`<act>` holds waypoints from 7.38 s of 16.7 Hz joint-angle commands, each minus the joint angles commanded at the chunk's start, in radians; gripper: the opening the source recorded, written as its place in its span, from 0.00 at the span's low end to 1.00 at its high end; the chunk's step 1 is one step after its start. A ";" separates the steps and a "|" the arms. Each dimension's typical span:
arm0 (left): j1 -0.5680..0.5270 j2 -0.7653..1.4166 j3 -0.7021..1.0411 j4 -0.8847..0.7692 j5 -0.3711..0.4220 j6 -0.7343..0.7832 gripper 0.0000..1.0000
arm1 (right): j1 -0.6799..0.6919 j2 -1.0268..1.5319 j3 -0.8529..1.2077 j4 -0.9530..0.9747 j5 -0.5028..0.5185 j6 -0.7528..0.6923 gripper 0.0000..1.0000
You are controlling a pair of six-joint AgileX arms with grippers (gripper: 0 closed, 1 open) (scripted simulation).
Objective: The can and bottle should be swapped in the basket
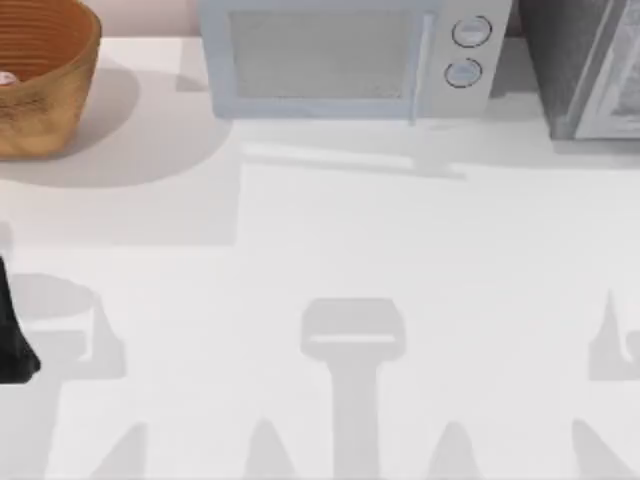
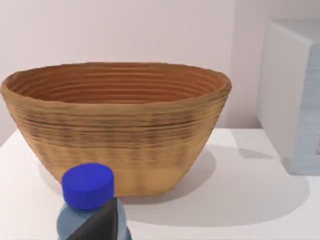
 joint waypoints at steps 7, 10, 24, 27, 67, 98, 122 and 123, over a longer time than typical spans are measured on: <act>0.026 0.134 0.105 -0.076 -0.002 0.004 1.00 | 0.000 0.000 0.000 0.000 0.000 0.000 1.00; 0.050 0.306 0.267 -0.167 0.007 0.013 1.00 | 0.000 0.000 0.000 0.000 0.000 0.000 1.00; 0.148 1.573 1.607 -0.813 0.126 0.098 1.00 | 0.000 0.000 0.000 0.000 0.000 0.000 1.00; 0.165 1.868 1.922 -0.963 0.153 0.118 1.00 | 0.000 0.000 0.000 0.000 0.000 0.000 1.00; 0.180 2.904 2.902 -1.300 0.219 0.160 0.85 | 0.000 0.000 0.000 0.000 0.000 0.000 1.00; 0.163 2.410 2.422 -1.115 0.152 0.110 0.00 | 0.000 0.000 0.000 0.000 0.000 0.000 1.00; 0.003 0.087 0.088 -0.043 0.004 0.006 0.00 | 0.000 0.000 0.000 0.000 0.000 0.000 1.00; 0.001 0.049 0.049 -0.024 0.002 0.003 0.00 | 0.000 0.000 0.000 0.000 0.000 0.000 1.00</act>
